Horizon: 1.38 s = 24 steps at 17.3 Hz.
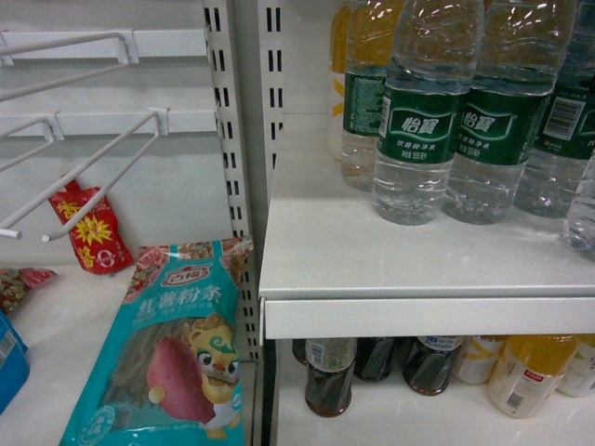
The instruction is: Move water from second to third shelf
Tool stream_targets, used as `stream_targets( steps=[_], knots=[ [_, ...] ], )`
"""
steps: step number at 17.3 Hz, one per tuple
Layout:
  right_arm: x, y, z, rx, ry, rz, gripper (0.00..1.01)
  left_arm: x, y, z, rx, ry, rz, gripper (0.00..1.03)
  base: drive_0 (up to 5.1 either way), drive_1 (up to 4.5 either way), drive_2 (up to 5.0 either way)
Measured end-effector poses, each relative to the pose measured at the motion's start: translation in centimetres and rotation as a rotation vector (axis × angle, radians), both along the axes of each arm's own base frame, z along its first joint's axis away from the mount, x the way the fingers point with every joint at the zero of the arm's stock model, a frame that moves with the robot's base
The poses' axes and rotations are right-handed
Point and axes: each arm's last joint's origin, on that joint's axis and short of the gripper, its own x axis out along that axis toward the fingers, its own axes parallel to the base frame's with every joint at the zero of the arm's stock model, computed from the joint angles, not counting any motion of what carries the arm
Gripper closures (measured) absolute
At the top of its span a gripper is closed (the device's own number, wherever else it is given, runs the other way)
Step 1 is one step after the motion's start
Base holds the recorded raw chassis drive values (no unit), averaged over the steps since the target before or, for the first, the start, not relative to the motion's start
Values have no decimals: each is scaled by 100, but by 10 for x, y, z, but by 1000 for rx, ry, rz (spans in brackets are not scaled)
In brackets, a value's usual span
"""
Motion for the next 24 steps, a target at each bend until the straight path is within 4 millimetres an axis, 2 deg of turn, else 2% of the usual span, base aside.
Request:
stream_targets(
  steps=[2,6,9,15,20,24],
  knots=[
    [-1,0,0,2,3,3,3,0,0,0,0,0,0,5,0,0,0],
    [-10,-2,14,-10,-39,21,3,0,0,0,0,0,0,5,0,0,0],
    [-15,-3,11,-17,-20,28,3,0,0,0,0,0,0,5,0,0,0],
    [-22,-3,18,-61,-36,60,3,0,0,0,0,0,0,5,0,0,0],
    [-48,-6,24,-91,-26,115,3,0,0,0,0,0,0,5,0,0,0],
    [-86,-14,45,-103,-108,125,3,0,0,0,0,0,0,5,0,0,0]
  ],
)
